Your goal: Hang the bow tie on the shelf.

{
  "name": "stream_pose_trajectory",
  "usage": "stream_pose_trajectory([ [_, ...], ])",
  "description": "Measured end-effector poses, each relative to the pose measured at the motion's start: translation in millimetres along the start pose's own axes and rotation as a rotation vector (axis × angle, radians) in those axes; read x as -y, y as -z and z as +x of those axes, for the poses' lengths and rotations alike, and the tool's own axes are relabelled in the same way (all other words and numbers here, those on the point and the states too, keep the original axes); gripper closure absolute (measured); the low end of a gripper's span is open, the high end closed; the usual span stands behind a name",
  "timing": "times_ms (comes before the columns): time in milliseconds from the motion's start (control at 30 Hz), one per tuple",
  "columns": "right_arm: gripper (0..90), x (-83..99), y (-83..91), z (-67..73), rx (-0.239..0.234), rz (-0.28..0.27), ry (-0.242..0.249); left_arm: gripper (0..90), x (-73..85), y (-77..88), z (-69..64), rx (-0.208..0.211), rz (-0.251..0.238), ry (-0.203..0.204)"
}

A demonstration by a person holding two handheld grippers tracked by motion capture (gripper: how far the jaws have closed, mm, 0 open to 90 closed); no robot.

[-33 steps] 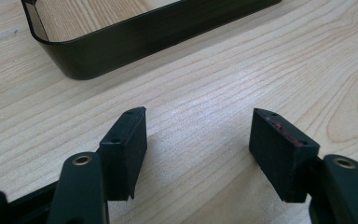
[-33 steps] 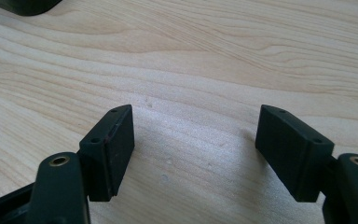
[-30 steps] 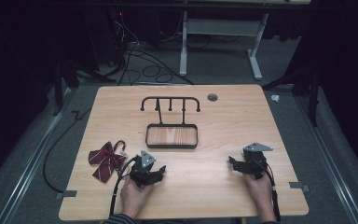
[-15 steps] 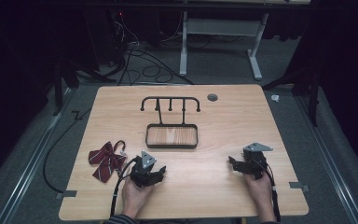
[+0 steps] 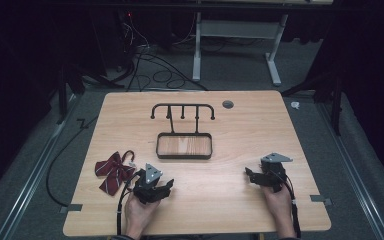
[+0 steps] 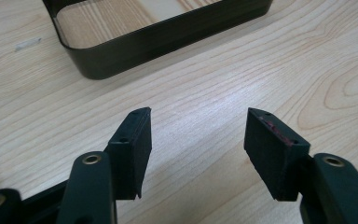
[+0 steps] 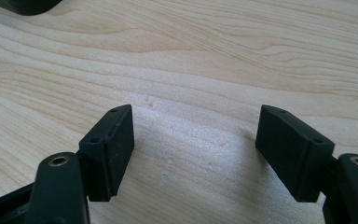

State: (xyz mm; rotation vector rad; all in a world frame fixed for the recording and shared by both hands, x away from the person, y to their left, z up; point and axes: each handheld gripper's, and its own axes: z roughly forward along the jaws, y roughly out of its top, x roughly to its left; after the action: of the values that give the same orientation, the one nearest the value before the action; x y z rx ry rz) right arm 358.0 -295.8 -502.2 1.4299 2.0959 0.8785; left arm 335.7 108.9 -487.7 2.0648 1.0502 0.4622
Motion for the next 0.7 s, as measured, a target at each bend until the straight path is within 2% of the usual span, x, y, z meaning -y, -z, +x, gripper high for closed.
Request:
stream_pose_trajectory([
  [233,29.1,0.0,0.0,0.1,0.0,0.0,-0.001,42.5,-3.2,11.4,5.8,0.013,-0.015,0.005],
  [400,29.2,0.0,0.0,0.1,0.0,-0.001,-0.001,43.0,-6.2,23.9,18.4,0.014,-0.029,0.032],
  [433,29.2,0.1,0.1,0.0,0.0,0.0,0.0,43.3,-7.7,28.9,24.5,0.006,-0.035,0.042],
  [667,29.1,0.1,0.1,-0.2,0.0,0.0,0.001,44.7,-12.9,42.6,42.4,-0.037,-0.048,0.049],
  [700,29.1,0.1,0.1,-0.3,0.0,0.0,0.003,45.0,-15.0,46.0,49.2,-0.048,-0.044,0.054],
])
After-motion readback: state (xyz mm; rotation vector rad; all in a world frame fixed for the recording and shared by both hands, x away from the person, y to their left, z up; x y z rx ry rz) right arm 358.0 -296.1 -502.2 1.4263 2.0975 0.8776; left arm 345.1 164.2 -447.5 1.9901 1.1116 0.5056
